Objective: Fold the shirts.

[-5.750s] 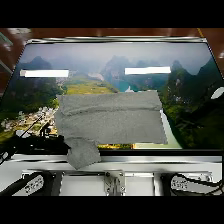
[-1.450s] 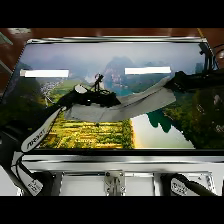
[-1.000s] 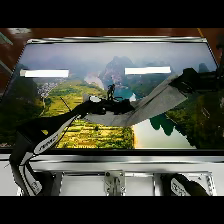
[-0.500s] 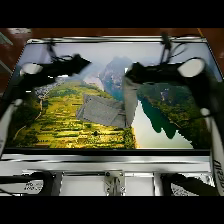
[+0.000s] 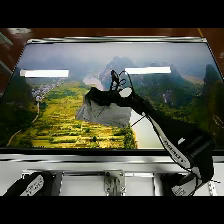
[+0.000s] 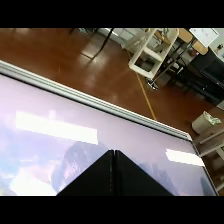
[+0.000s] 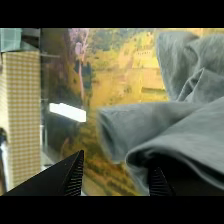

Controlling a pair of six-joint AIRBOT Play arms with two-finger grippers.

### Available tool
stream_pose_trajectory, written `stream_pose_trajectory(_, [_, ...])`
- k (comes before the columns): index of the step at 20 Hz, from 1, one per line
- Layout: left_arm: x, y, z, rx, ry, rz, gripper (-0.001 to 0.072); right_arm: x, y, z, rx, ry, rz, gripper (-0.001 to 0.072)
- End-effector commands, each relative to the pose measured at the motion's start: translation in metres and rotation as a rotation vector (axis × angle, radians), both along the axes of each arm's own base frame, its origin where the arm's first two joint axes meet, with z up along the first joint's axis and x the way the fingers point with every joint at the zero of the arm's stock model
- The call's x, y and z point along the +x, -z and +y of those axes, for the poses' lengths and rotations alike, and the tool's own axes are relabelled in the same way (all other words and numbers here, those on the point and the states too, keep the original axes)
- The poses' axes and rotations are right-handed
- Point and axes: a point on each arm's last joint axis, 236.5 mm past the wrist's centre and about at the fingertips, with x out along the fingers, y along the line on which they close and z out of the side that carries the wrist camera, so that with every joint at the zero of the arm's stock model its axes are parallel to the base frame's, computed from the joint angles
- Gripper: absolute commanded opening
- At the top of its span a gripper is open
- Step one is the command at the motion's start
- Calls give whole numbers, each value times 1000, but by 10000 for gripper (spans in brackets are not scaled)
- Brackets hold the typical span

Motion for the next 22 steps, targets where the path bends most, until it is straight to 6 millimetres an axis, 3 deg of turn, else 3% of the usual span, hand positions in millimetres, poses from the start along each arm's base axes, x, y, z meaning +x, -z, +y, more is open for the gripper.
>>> stream_pose_trajectory(1, [-39, 7, -17, 58, 85, 69, 32, 6, 7, 4, 53, 22, 29, 515])
stream_pose_trajectory(3, [-42, 20, -25, 67, 121, 110, 33, 1, -2, -17, 37, -63, 29, 514])
stream_pose_trajectory(5, [-39, 28, -21, 64, 108, 125, 33, -18, -5, -53, -12, -203, 77, 514])
stream_pose_trajectory(6, [-37, 33, -19, 65, 99, 134, 33, -27, -2, -82, -79, -261, 100, 514])
stream_pose_trajectory(8, [-36, 41, -18, 58, 100, 153, 33, -33, 14, -159, -290, -299, 143, 535])
stream_pose_trajectory(9, [-35, 44, -18, 56, 101, 159, 33, -32, 25, -202, -406, -275, 182, 669])
stream_pose_trajectory(10, [-35, 46, -18, 54, 101, 163, 33, -31, 35, -246, -509, -235, 233, 675])
stream_pose_trajectory(11, [-35, 46, -18, 54, 101, 164, 33, -31, 43, -274, -552, -194, 289, 676])
stream_pose_trajectory(12, [-35, 46, -18, 54, 101, 164, 33, -31, 51, -288, -542, -151, 325, 676])
stream_pose_trajectory(15, [-35, 46, -18, 53, 101, 164, 33, -33, 83, -282, -447, -84, 384, 676])
stream_pose_trajectory(18, [-35, 46, -18, 46, 100, 168, 33, -38, 110, -249, -345, -112, 427, 676])
stream_pose_trajectory(21, [-35, 46, -20, 37, 103, 171, 33, -24, 122, -218, -267, -67, 421, 674])
stream_pose_trajectory(22, [-35, 46, -22, 37, 109, 171, 33, -20, 122, -208, -237, -46, 419, 633])
